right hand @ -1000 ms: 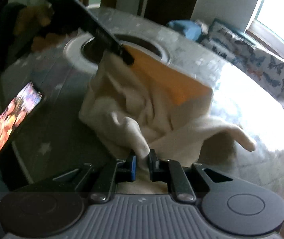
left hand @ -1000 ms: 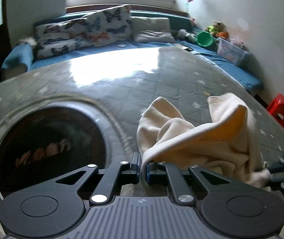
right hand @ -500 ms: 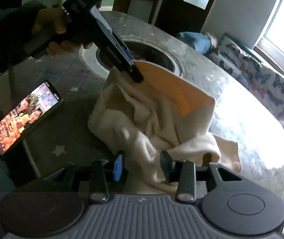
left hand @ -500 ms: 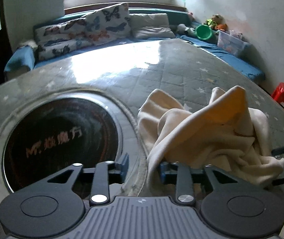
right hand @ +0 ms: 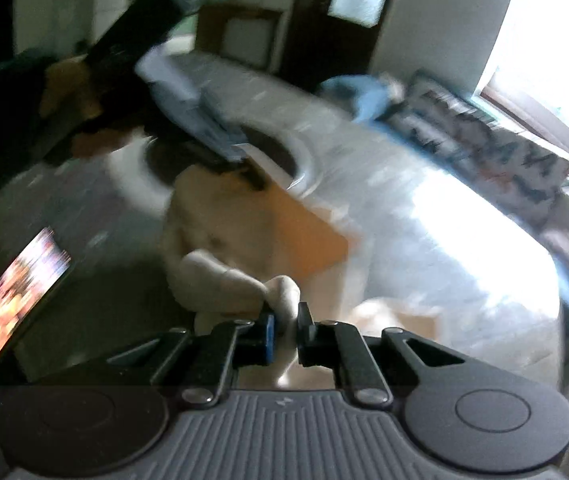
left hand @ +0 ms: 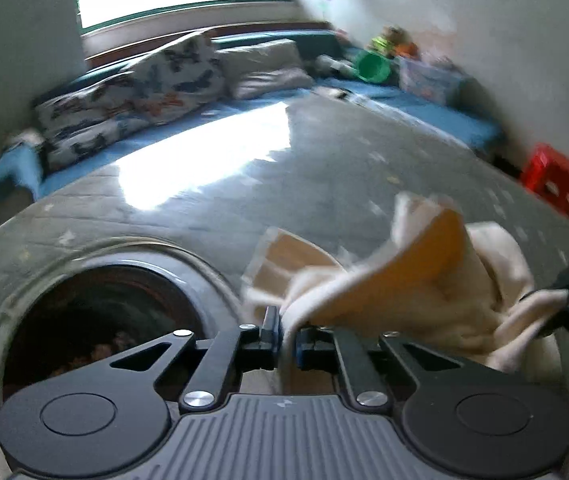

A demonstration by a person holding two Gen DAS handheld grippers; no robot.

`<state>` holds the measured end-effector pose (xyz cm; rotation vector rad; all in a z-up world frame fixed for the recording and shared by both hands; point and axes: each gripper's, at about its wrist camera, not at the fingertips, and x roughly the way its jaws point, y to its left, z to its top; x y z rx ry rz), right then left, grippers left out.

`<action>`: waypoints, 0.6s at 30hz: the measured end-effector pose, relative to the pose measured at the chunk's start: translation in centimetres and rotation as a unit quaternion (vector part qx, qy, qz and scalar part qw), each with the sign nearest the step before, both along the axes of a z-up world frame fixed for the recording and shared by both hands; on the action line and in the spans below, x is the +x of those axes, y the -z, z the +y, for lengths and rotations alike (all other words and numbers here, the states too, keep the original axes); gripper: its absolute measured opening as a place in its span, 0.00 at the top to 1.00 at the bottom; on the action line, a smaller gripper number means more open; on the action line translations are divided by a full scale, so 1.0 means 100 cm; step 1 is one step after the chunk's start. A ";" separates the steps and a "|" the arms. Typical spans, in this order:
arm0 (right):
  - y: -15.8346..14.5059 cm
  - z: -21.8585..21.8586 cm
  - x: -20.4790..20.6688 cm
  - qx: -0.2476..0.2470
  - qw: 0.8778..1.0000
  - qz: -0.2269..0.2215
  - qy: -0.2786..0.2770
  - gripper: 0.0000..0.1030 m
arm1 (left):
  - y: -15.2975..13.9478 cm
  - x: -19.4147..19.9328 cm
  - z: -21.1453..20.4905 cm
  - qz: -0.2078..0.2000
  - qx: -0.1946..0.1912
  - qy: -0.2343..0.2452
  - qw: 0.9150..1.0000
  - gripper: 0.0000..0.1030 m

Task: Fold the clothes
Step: 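Lift the sweatshirt with both grippers and shake it open, then lay the sweatshirt flat on the table and open both grippers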

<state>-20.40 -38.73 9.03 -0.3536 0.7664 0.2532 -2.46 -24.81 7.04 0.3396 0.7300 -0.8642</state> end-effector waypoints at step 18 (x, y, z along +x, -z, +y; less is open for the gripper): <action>-0.132 -0.037 0.098 0.020 0.949 -0.297 0.104 0.94 | -0.158 0.111 0.097 -0.054 -0.149 -0.189 0.969 0.92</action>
